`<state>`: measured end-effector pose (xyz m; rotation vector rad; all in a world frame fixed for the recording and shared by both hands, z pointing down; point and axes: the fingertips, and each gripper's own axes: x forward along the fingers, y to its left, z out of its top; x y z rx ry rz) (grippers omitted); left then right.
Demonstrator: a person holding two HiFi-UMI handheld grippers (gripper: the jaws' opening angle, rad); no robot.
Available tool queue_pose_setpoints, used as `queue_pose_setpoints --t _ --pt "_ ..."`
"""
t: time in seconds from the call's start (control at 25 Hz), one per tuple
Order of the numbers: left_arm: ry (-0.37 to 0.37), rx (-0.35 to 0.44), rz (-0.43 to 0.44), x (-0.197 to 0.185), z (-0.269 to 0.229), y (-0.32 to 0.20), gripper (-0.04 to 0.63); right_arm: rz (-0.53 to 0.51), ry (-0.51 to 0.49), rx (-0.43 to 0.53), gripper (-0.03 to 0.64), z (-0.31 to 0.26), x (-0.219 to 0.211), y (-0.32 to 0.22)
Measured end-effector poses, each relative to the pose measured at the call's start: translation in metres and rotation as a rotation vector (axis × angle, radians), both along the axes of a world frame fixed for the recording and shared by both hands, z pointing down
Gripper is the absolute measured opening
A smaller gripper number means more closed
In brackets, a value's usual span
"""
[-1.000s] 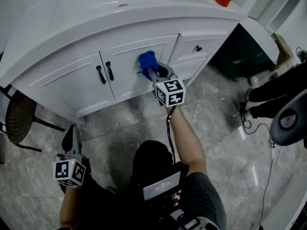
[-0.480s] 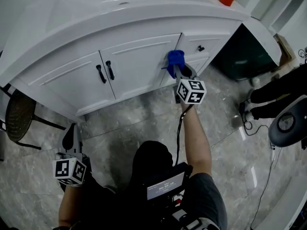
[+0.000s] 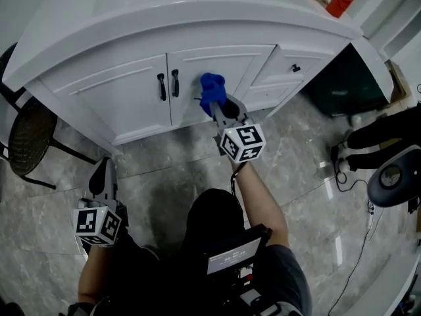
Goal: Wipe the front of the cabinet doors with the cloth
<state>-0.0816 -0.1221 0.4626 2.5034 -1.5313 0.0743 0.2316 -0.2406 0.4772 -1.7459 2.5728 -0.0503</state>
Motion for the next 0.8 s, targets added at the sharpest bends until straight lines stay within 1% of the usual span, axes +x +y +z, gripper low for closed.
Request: queue_pose_setpoints --t 0.08,0.16,0.24,0.32,0.4,0.6,0.68,0.8 --pt "0.006 -0.004 -0.005 -0.007 0.001 0.001 0.003 -0.067 0.002 -0.002 0.049 0.007 -0.034 -0.002" --pt "0.005 -0.004 -0.007 -0.013 0.002 0.001 0.003 -0.108 0.003 -0.019 0.049 0.019 -0.058 -0.009" --pt "-0.002 0.000 -0.011 -0.017 0.000 0.002 0.003 -0.123 0.000 -0.049 0.049 0.033 -0.074 -0.018" --pt "-0.009 0.005 -0.020 -0.020 -0.002 0.003 0.003 -0.114 -0.006 -0.080 0.049 0.046 -0.079 -0.026" --pt "-0.021 0.012 -0.025 -0.022 -0.004 0.003 0.003 -0.099 -0.002 -0.092 0.049 0.054 -0.077 -0.030" --pt "-0.034 -0.008 -0.036 -0.021 0.006 -0.003 0.003 -0.094 0.023 -0.057 0.049 0.056 -0.068 -0.035" --pt "-0.037 -0.014 -0.034 -0.014 0.009 -0.004 0.003 -0.070 0.027 -0.057 0.049 0.058 -0.051 -0.036" --pt "-0.042 -0.023 -0.021 -0.003 0.014 -0.005 0.003 -0.008 0.026 -0.060 0.049 0.060 -0.012 -0.037"
